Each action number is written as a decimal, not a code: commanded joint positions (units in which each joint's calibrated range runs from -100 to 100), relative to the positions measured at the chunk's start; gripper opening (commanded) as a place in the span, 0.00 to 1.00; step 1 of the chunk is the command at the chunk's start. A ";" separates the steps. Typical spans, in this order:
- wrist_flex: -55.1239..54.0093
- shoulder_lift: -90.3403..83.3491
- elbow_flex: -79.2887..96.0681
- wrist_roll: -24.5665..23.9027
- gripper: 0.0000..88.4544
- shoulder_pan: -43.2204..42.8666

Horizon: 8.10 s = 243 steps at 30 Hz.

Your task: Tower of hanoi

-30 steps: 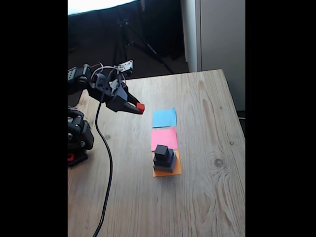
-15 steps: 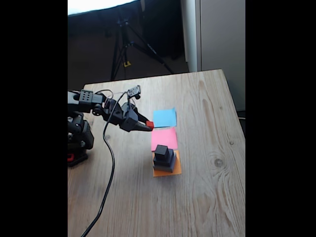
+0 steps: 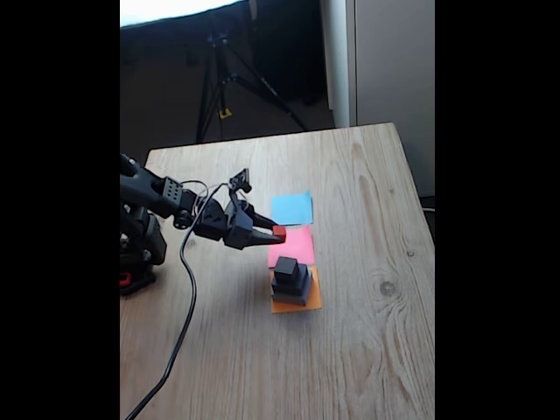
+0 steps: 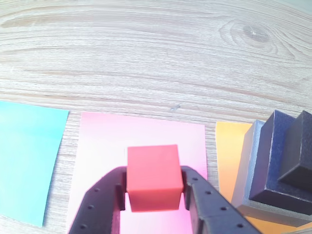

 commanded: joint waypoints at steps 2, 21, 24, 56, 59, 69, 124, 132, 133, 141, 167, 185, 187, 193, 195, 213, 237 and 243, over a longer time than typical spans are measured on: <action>-7.86 4.48 0.08 0.69 0.02 -0.29; -31.34 22.80 1.63 0.69 0.03 -0.20; -31.66 24.16 1.35 -0.14 0.03 0.05; -28.10 20.91 -0.37 -4.82 0.26 0.63; -20.98 13.34 0.35 -6.83 0.27 1.05; 17.23 -16.42 -2.28 -8.50 0.01 2.72; 46.45 -36.25 -15.28 -2.32 0.37 27.80; 31.47 -28.60 -10.19 -7.67 0.37 25.62; 29.77 -27.69 -10.01 -8.34 0.37 25.54; 11.48 -19.82 -3.74 -8.67 0.36 24.62; -18.87 3.80 2.26 -4.99 0.34 21.86; -23.24 9.47 0.35 -7.00 0.31 21.03; -23.16 9.55 0.17 -7.67 0.30 21.03; -23.08 9.47 -0.10 -9.67 0.27 20.94; -22.84 9.25 -0.28 -10.34 0.25 20.78; -22.27 8.57 0.44 -11.35 0.12 20.11; -8.67 0.39 -3.01 -15.69 0.04 18.77; 14.48 -8.85 -12.46 -19.21 0.04 18.69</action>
